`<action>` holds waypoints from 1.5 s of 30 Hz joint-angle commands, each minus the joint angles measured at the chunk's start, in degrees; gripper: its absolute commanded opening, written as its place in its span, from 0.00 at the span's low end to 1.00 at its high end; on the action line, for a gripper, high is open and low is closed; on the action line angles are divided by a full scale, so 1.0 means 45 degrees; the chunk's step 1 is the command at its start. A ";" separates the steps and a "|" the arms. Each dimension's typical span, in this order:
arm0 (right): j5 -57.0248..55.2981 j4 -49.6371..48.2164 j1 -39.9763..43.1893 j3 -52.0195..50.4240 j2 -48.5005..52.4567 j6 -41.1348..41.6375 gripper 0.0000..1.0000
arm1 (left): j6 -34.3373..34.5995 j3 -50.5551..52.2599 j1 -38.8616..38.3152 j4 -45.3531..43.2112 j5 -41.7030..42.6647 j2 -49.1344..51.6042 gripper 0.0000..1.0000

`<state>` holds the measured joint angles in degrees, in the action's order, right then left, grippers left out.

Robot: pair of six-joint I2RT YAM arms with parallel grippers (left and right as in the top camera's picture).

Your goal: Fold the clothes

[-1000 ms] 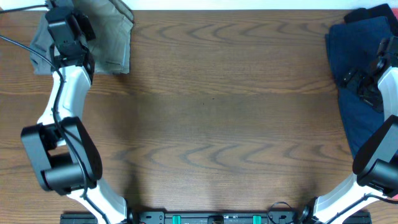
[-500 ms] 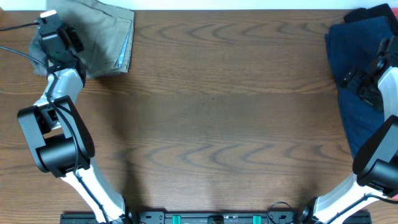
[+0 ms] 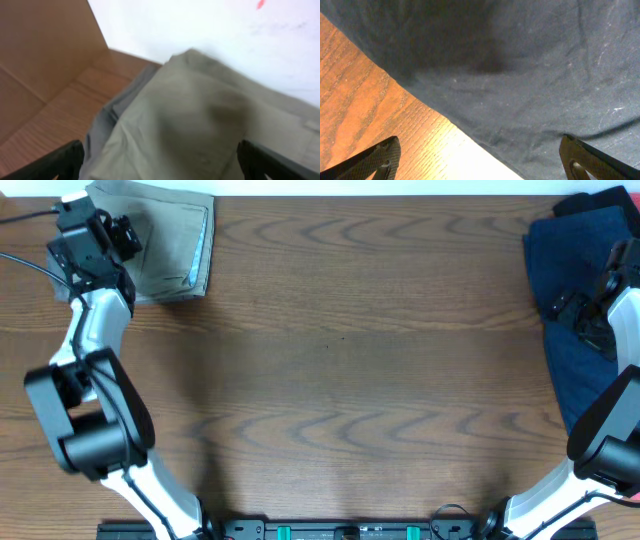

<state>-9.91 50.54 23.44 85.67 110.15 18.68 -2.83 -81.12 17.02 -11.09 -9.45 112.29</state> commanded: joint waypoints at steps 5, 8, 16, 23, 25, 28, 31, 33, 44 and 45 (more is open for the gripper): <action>-0.0083 0.0010 0.0112 0.0131 -0.0024 0.0131 0.99 | 0.3249 -0.0374 -0.0612 0.3546 0.0709 -0.3274 0.98; -0.0083 0.0010 0.0121 0.0131 -0.0024 0.0131 0.99 | 0.4362 -0.0369 -0.0622 0.5265 0.2720 -0.4357 0.98; -0.0083 0.0010 0.0121 0.0131 -0.0024 0.0131 0.99 | 0.5659 -0.0262 -0.0631 1.1166 0.5921 -0.6630 0.98; -0.0083 0.0010 0.0121 0.0131 -0.0024 0.0131 0.99 | 0.5022 0.2715 -0.0714 1.3381 0.5989 -0.8971 0.98; -0.0083 0.0010 0.0121 0.0131 -0.0024 0.0131 0.99 | 0.5027 0.3973 -0.0719 1.3221 0.5999 -0.9967 0.98; -0.0083 0.0005 0.0121 0.0131 -0.0024 0.0131 0.99 | 0.5032 0.5770 -0.0719 1.3177 0.6008 -1.1715 0.98; -0.0083 0.0010 0.0121 0.0131 -0.0024 0.0131 0.99 | 0.5032 0.6917 -0.0719 1.3357 0.5999 -1.3085 0.98; -0.0083 0.0010 0.0121 0.0131 -0.0024 0.0131 0.99 | 0.5032 0.7368 -0.0719 1.3585 0.5999 -1.3726 0.98; -0.0083 0.0010 0.0112 0.0131 -0.0024 0.0131 0.99 | 0.5027 0.7626 -0.0719 1.3789 0.5994 -1.4188 0.98; -0.0083 0.0010 0.0117 0.0131 -0.0024 0.0131 0.99 | 0.5027 0.7626 -0.0719 1.3789 0.5994 -1.4158 0.98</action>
<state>-9.89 50.54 23.44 85.67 110.15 18.68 20.73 -47.22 14.02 50.94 16.80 48.29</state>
